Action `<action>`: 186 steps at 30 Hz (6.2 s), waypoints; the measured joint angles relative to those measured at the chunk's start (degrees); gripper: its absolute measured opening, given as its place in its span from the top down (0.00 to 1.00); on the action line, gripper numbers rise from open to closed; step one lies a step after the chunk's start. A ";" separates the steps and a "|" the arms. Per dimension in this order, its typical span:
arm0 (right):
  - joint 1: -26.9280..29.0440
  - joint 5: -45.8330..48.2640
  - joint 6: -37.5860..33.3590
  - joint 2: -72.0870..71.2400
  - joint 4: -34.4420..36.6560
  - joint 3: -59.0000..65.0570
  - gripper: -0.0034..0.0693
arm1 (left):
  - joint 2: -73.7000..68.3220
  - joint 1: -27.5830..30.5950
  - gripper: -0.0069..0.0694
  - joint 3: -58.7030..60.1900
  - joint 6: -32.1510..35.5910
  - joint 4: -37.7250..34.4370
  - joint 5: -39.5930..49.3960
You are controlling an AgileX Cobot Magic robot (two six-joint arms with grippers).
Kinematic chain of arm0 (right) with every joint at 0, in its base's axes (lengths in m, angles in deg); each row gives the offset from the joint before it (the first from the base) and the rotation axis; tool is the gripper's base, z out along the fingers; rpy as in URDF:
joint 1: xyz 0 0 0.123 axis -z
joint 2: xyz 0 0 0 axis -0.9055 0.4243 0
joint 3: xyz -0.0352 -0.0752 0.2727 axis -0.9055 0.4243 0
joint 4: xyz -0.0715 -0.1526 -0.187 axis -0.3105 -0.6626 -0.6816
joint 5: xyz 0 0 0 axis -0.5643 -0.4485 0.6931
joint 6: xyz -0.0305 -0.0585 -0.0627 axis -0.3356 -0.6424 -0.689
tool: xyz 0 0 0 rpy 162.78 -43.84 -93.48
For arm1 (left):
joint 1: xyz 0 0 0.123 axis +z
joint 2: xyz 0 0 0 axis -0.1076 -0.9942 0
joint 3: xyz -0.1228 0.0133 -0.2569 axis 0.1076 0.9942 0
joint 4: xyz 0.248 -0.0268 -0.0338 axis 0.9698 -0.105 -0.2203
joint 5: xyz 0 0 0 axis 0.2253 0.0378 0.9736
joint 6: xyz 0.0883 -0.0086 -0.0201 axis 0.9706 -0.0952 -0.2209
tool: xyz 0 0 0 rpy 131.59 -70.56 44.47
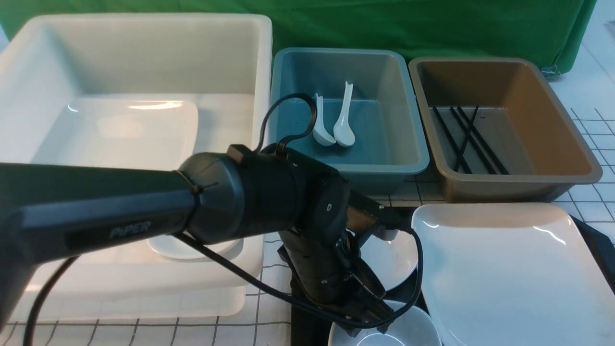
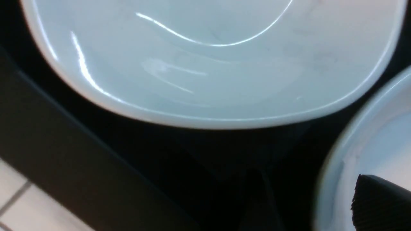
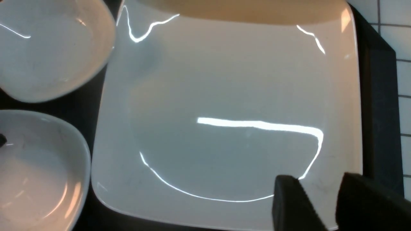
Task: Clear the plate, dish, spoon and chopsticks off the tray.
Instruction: Use the left arm to grab a small plate from the dinner plate, then use the left arm to put the small plate into the large storage box on the left, then use the left arm to grab a small plate from the dinner plate
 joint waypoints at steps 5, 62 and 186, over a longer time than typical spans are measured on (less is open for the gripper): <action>0.00 0.00 0.00 0.00 0.06 0.00 0.63 | -0.80 0.00 0.41 -0.06 1.06 -0.18 0.00; 0.00 0.06 0.00 0.00 0.44 0.00 0.62 | 38.02 56.61 0.89 29.33 -9.31 -27.39 -14.40; 0.00 2.23 -1.29 -7.52 0.44 -1.27 0.89 | -21.30 7.40 0.26 -35.50 -0.01 6.13 17.39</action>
